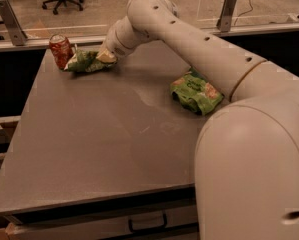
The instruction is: Move green jalapeno chip bag near coke can
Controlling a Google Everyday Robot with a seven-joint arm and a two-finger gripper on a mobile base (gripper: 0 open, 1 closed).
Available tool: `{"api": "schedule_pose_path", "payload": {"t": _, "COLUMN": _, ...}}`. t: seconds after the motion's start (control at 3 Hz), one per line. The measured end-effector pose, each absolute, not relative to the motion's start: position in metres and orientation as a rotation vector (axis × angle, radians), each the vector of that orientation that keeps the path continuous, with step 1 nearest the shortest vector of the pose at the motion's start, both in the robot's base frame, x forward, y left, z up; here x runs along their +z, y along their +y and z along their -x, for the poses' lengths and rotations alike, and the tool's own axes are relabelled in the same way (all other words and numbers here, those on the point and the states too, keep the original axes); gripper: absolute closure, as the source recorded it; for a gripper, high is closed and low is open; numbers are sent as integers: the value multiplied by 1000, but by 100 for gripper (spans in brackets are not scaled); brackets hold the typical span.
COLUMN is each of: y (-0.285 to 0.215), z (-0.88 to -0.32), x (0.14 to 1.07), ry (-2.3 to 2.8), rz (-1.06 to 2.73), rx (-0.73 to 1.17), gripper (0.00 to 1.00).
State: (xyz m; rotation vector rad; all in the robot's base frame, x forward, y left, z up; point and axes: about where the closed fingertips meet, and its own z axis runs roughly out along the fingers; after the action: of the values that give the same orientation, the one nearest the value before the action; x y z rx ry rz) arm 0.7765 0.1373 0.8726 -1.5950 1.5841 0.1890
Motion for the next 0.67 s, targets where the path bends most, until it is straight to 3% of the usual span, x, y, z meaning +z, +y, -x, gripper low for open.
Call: {"api": "schedule_pose_path", "payload": {"t": 0.67, "y": 129, "z": -771, "x": 883, "ry": 1577, "rz": 1614, "rx": 203, "gripper": 13}}
